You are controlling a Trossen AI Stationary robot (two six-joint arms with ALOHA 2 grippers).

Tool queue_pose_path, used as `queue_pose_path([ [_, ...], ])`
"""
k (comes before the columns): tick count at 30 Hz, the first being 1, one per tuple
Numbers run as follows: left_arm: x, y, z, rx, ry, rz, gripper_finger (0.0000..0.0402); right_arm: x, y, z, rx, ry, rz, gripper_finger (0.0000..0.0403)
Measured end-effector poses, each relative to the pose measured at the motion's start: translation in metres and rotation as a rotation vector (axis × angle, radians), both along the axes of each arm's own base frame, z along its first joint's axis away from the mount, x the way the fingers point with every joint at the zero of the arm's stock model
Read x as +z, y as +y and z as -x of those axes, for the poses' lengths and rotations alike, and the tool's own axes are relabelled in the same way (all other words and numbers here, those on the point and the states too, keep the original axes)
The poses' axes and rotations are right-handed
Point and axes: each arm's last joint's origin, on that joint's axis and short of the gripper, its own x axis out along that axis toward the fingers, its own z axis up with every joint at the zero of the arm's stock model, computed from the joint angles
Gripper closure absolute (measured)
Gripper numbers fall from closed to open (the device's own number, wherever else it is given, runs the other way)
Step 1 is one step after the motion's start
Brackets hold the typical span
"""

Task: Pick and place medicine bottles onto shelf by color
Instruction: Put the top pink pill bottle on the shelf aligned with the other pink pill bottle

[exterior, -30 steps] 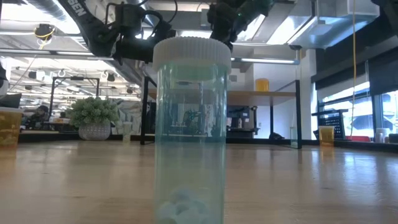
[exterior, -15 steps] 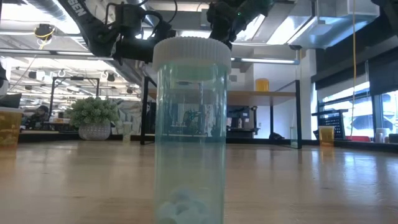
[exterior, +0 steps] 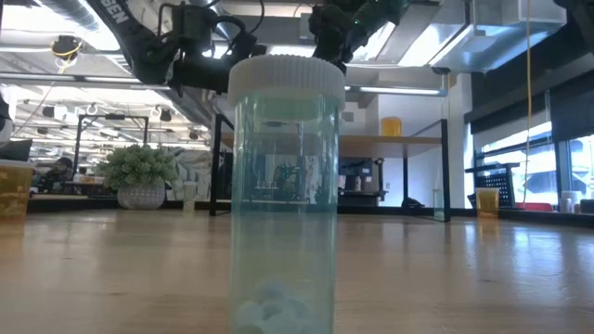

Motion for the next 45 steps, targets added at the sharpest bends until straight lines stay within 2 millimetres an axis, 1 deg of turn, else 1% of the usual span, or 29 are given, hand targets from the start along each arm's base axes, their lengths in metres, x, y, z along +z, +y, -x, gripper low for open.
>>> queue_pose_path([
  [5,0.0002,-0.0005,-0.0004,0.017,-0.018,0.041,0.0300,0.0001,-0.0002,0.0000,-0.001,-0.001,0.001,0.0284],
  [10,0.0005,-0.0019,-0.0012,0.037,0.009,-0.043,0.0297,0.0005,-0.0004,-0.0003,-0.003,-0.005,0.006,0.0283],
  [19,0.0005,-0.0024,-0.0015,0.034,0.009,-0.044,0.0295,0.0008,-0.0003,-0.0004,-0.002,-0.007,0.006,0.0283],
  [21,0.0002,-0.0023,-0.0015,0.037,0.011,-0.038,0.0295,0.0008,-0.0003,-0.0004,-0.001,-0.008,0.005,0.0283],
  [25,-0.0001,-0.0017,-0.0013,0.067,-0.015,0.037,0.0294,0.0013,-0.0006,-0.0008,-0.003,-0.013,0.010,0.0283],
  [27,0.0000,-0.0017,-0.0013,0.065,-0.017,0.040,0.0294,0.0013,-0.0005,-0.0008,-0.003,-0.013,0.010,0.0283],
  [34,0.0001,-0.0048,-0.0027,0.051,0.019,-0.063,0.0294,0.0010,0.0000,-0.0003,0.000,-0.008,0.004,0.0283],
  [45,0.0001,-0.0072,-0.0039,0.042,0.021,-0.071,0.0294,0.0012,0.0002,-0.0003,0.001,-0.009,0.004,0.0283],
])
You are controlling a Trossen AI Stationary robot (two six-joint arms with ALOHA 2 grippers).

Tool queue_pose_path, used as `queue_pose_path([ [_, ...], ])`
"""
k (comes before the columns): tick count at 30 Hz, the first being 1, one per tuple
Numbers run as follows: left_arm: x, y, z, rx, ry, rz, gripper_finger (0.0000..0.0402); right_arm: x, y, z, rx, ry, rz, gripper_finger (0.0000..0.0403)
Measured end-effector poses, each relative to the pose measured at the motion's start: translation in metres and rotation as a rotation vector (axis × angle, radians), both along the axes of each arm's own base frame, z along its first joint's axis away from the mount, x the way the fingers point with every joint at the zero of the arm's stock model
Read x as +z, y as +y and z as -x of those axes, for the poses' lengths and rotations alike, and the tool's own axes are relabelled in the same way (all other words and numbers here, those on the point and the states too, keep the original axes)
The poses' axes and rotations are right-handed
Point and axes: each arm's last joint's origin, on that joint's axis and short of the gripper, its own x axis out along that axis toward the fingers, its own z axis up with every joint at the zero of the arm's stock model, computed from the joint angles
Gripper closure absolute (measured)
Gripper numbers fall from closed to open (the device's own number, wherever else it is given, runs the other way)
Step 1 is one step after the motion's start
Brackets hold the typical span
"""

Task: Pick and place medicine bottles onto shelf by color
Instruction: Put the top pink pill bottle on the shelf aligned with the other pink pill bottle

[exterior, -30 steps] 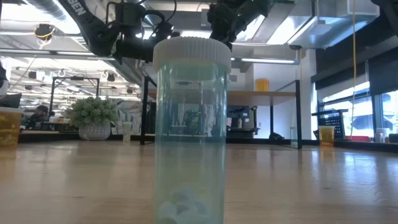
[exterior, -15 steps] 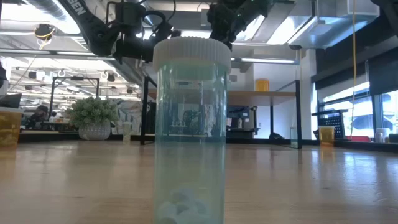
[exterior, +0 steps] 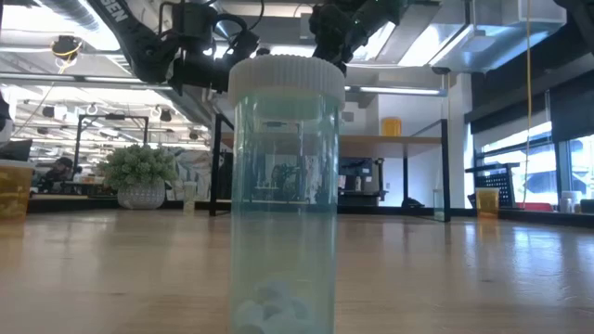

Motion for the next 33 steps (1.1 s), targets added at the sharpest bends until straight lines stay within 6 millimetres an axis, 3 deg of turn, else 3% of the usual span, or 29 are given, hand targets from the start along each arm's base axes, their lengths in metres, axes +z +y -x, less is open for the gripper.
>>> queue_pose_path([
  [33,0.0001,0.0001,0.0000,0.010,-0.001,0.001,0.0294,0.0008,-0.0002,-0.0007,0.000,-0.009,0.006,0.0283],
])
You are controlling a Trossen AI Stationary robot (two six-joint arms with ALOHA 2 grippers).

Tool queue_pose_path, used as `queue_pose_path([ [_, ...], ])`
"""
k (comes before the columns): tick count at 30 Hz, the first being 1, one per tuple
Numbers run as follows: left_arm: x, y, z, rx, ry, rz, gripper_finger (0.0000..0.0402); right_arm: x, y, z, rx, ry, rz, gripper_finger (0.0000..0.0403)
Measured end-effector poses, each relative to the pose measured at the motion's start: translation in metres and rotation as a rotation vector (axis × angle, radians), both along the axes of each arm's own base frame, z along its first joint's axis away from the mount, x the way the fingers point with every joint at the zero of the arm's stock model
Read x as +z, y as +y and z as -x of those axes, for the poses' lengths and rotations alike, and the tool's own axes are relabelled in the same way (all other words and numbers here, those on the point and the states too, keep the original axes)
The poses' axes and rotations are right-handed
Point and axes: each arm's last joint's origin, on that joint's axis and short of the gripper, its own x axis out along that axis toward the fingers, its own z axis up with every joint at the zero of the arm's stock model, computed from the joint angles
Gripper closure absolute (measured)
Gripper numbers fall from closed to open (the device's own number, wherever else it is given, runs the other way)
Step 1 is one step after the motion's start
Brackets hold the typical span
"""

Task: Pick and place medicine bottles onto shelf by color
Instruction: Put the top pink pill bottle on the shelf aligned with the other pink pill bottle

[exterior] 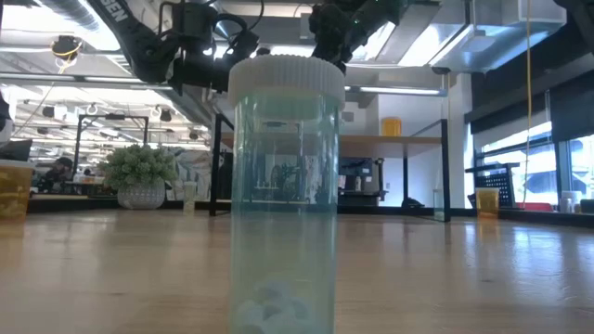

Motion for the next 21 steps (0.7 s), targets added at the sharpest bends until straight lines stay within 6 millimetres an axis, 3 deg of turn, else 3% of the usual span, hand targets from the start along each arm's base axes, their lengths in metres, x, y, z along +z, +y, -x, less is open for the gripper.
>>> queue_pose_path([
  [21,-0.0004,0.0003,0.0000,0.011,0.004,0.003,0.0294,0.0000,-0.0001,-0.0001,0.016,0.000,0.021,0.0283],
])
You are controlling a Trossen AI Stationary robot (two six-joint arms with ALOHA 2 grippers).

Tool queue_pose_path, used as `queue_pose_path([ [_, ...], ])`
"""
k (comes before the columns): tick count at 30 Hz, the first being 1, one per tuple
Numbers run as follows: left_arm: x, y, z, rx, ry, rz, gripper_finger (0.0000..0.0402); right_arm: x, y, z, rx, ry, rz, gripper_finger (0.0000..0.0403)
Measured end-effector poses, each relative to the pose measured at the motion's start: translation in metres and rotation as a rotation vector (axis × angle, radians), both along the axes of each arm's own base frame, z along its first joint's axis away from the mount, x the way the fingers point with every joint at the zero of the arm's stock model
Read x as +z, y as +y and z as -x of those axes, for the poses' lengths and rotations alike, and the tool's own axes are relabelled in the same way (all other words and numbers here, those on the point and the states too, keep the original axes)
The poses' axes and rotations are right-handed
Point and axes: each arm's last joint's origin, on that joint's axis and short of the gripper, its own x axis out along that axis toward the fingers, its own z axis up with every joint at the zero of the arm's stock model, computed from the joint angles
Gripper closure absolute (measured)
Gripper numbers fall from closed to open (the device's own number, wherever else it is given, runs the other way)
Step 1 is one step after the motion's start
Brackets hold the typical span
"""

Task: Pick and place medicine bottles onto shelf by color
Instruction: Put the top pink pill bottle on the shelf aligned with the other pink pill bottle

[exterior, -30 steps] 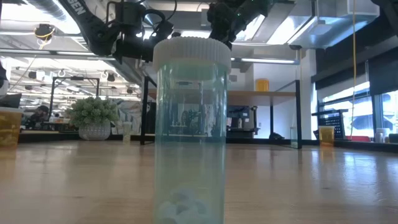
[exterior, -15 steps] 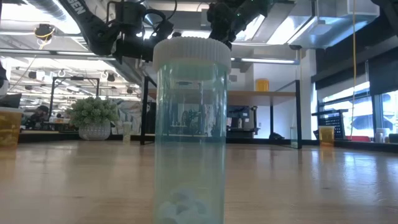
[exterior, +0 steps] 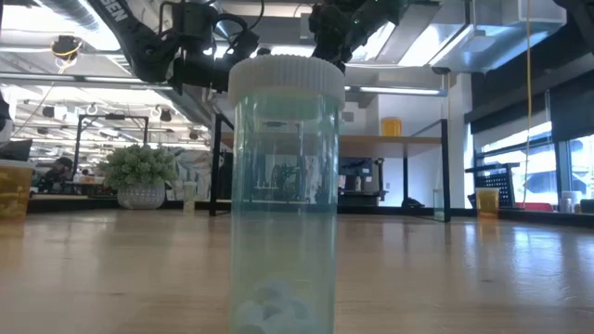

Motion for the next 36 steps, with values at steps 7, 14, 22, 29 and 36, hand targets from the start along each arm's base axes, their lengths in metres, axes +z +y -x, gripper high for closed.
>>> queue_pose_path([
  [7,-0.0001,-0.0003,-0.0001,-0.007,0.000,0.001,0.0294,0.0001,0.0001,-0.0001,0.001,-0.001,0.000,0.0283],
  [14,-0.0001,-0.0023,-0.0012,-0.014,0.001,0.001,0.0294,0.0000,0.0003,-0.0002,0.005,-0.001,0.003,0.0283],
  [22,-0.0004,-0.0024,-0.0012,-0.013,0.004,0.001,0.0294,0.0001,0.0002,-0.0001,0.016,0.000,0.017,0.0283],
  [29,-0.0006,-0.0023,-0.0014,-0.014,0.008,0.004,0.0294,-0.0002,0.0001,-0.0001,0.016,0.001,0.017,0.0283],
  [36,-0.0006,-0.0023,-0.0014,-0.014,0.008,0.003,0.0294,-0.0001,0.0001,-0.0002,0.018,0.000,0.021,0.0283],
])
